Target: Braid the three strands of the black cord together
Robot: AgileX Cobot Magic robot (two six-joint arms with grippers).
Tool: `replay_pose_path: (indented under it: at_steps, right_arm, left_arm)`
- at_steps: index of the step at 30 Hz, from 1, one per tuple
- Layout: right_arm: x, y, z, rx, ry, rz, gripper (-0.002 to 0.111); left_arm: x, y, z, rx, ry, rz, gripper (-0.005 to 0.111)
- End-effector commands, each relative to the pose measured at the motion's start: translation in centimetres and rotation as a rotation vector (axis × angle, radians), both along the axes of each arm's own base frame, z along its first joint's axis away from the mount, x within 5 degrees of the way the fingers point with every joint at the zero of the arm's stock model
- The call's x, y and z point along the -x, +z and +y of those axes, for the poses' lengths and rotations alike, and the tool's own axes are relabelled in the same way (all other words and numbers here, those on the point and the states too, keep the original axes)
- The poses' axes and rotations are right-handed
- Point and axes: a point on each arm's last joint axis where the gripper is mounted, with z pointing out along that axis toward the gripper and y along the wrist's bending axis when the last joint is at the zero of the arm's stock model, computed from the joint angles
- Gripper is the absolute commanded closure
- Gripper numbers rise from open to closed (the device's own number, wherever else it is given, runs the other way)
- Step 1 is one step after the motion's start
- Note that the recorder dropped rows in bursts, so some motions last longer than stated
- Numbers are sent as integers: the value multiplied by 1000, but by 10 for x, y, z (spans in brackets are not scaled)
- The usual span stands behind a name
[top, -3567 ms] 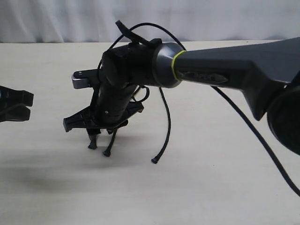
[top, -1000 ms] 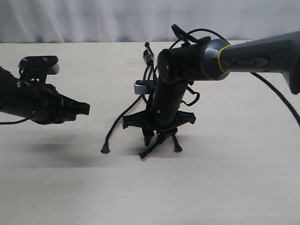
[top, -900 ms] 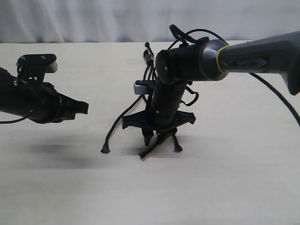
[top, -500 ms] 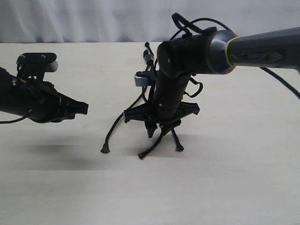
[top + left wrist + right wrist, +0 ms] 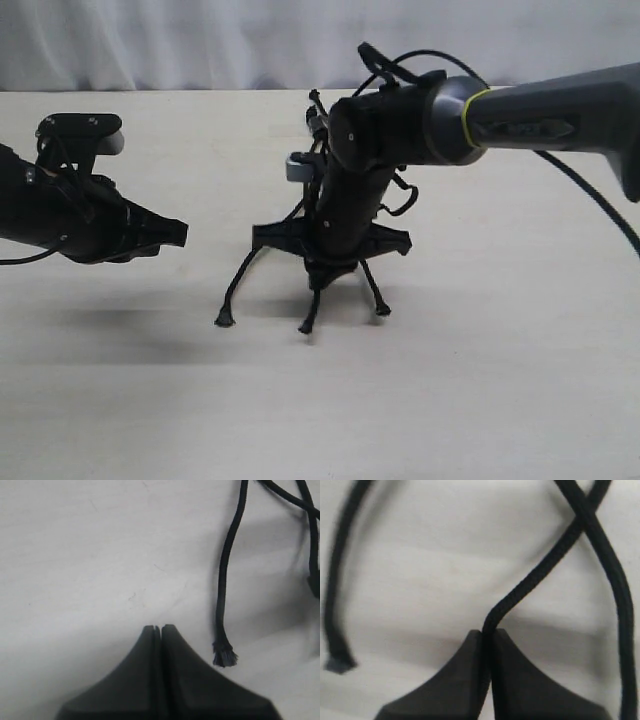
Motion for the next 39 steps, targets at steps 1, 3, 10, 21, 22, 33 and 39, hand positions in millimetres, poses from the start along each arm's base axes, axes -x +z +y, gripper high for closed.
replay_pose_path:
  at_steps: [1,3,10,21,22,33,39]
  right_arm:
    - [-7,31,21,-137,-10,-117,104]
    - [-3,28,39,-173,15,-170,104]
    - [10,-1,79,-249,38,-224,104]
    - [-4,15,-13,52,83,-74,104]
    - [-6,15,-23,54,73,-63,104]
    - [-22,17,-80,9,14,-27,104]
    - [-22,17,-79,2,22,-29,104]
  left_arm:
    - [0,5,1,1,1,-17,107]
    - [0,7,2,1,1,-25,107]
    - [1,7,1,3,-5,-16,107]
    - [-17,15,5,-17,31,-108,107]
    - [-21,13,6,-18,30,-98,107]
    - [-34,-23,-27,-65,-175,70,95]
    - [-38,-31,-25,-110,-191,57,70]
